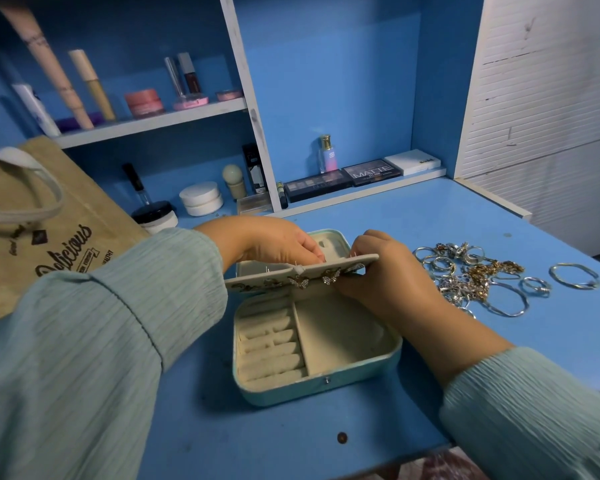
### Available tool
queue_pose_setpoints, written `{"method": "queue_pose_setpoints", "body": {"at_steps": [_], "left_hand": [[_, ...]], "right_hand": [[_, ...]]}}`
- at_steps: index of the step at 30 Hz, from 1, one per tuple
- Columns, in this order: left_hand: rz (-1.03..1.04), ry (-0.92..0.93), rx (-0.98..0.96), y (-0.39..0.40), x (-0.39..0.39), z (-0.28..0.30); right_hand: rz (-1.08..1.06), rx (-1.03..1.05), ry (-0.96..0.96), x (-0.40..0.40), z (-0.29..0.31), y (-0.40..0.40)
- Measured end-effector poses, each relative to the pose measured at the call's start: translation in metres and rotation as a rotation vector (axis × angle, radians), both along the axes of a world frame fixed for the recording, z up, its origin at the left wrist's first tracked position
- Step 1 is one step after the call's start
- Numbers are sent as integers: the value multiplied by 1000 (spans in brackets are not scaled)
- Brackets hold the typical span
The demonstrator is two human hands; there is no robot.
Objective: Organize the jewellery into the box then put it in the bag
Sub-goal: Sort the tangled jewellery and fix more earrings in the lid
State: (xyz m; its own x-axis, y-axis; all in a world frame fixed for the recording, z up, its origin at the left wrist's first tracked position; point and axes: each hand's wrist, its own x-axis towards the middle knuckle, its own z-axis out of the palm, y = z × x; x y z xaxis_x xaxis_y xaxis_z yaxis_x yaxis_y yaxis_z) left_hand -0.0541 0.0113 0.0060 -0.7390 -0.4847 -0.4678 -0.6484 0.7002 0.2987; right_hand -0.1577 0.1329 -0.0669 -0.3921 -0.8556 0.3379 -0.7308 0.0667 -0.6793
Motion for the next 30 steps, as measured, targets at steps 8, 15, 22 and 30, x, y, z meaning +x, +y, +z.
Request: {"method": "queue_pose_setpoints", "body": {"at_steps": [8, 15, 22, 30], "left_hand": [[-13, -12, 9, -1, 1, 3], [-25, -10, -76, 9, 9, 24], [-43, 224, -147, 39, 30, 37], [0, 358, -244, 55, 38, 28]], "right_hand": [[2, 6, 9, -1, 0, -1], [25, 17, 19, -3, 0, -3], [-9, 100, 4, 0, 11, -3], [-35, 114, -73, 6, 14, 1]]}}
